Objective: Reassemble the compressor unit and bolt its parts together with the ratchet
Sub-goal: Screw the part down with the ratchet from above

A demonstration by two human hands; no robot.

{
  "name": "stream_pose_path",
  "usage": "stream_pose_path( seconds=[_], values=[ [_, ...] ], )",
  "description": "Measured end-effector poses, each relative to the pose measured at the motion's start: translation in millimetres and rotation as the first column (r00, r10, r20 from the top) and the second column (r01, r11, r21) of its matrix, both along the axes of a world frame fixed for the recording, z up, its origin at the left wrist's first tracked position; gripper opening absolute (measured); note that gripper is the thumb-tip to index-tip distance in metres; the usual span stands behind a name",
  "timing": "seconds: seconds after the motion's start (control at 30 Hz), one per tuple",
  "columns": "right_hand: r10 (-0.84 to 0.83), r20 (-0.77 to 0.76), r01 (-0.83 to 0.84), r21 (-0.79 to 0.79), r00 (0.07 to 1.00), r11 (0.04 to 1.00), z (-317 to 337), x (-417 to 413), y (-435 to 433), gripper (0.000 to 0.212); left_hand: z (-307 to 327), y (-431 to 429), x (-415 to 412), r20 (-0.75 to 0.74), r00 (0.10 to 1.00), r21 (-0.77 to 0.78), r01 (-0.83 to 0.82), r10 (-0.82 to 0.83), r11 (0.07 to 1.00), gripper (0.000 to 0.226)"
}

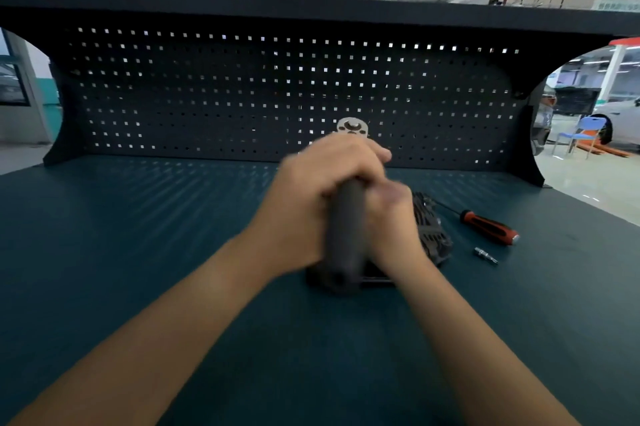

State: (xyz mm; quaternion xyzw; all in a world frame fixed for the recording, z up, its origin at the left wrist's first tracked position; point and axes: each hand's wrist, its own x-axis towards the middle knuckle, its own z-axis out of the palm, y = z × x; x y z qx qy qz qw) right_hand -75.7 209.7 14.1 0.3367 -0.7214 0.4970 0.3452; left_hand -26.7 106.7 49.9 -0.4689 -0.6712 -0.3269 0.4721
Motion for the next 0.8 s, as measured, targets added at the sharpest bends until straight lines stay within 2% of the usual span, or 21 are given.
stream_pose_path(
  seconds=[0.07,0.1,0.13,0.17,0.2,0.23,0.27,0.3,0.33,0.4,0.43,0.47,0.5,0.53,0.57,0.6,0.63,0.67,0.73,0.8],
  values=[
    [0.068,0.023,-0.069,0.036,0.997,0.997,8,2,6,0.029,12,-14,-3,0.180,0.972,0.153,0.122,-0.149,0.981,0.025],
    [0.120,0.088,-0.127,0.072,0.989,0.989,11,2,7,0.021,19,-18,-5,0.290,0.913,0.303,0.198,-0.288,0.932,0.030],
    [0.136,0.165,-0.152,0.094,0.977,0.984,12,0,7,0.021,24,-21,-8,0.373,0.787,0.507,0.270,-0.491,0.818,0.036],
    [0.140,0.212,-0.166,0.110,0.967,0.980,14,-2,6,0.027,28,-22,-13,0.387,0.606,0.703,0.293,-0.695,0.647,0.043],
    [0.155,0.242,-0.189,0.121,0.958,0.975,15,-3,6,0.030,32,-23,-19,0.331,0.425,0.844,0.265,-0.842,0.466,0.051],
    [0.174,0.258,-0.212,0.126,0.950,0.969,17,-3,6,0.030,36,-25,-26,0.275,0.293,0.916,0.211,-0.916,0.342,0.058],
    [0.190,0.262,-0.230,0.131,0.946,0.964,20,-1,4,0.027,41,-27,-33,0.243,0.217,0.947,0.158,-0.945,0.280,0.062],
    [0.189,0.244,-0.229,0.146,0.951,0.963,21,1,3,0.023,46,-28,-37,0.243,0.186,0.955,0.127,-0.952,0.268,0.064],
    [0.151,0.204,-0.186,0.162,0.967,0.969,22,2,3,0.019,50,-25,-38,0.258,0.190,0.954,0.106,-0.947,0.281,0.065],
    [0.032,0.092,-0.047,0.165,0.995,0.985,22,4,1,0.021,50,-19,-36,0.307,0.271,0.936,0.086,-0.912,0.340,0.060],
    [-0.016,0.037,0.011,0.143,0.999,0.990,21,1,0,0.023,48,-16,-30,0.356,0.366,0.903,0.101,-0.860,0.417,0.055],
    [-0.047,0.011,0.045,0.125,0.999,0.991,20,1,1,0.024,42,-12,-22,0.423,0.529,0.819,0.124,-0.736,0.560,0.047],
    [-0.071,-0.001,0.071,0.104,0.997,0.992,20,2,-1,0.025,34,-8,-16,0.456,0.731,0.648,0.120,-0.509,0.752,0.037],
    [-0.133,-0.038,0.136,0.086,0.990,0.987,20,5,-2,0.026,26,-5,-9,0.397,0.899,0.383,0.023,-0.187,0.923,0.028],
    [-0.211,-0.103,0.219,0.067,0.972,0.974,18,8,-6,0.024,21,-2,-3,0.235,0.965,0.090,-0.142,0.118,0.986,0.023],
    [-0.294,-0.171,0.306,0.044,0.940,0.951,17,11,-11,0.013,21,0,2,0.050,0.935,-0.168,-0.340,0.352,0.925,0.030],
    [-0.366,-0.216,0.379,0.020,0.905,0.925,16,15,-15,0.015,28,2,4,-0.047,0.863,-0.366,-0.483,0.503,0.795,0.042],
    [-0.382,-0.252,0.400,0.021,0.889,0.916,14,14,-17,0.024,39,6,8,-0.071,0.811,-0.493,-0.535,0.581,0.686,0.050],
    [-0.204,-0.107,0.215,0.094,0.973,0.972,16,11,-18,0.013,65,12,6,-0.031,0.774,-0.617,-0.513,0.633,0.596,0.049],
    [-0.117,-0.028,0.120,0.123,0.993,0.985,14,7,-14,0.016,88,14,-9,0.119,0.749,-0.697,-0.404,0.651,0.592,0.036]
  ],
)
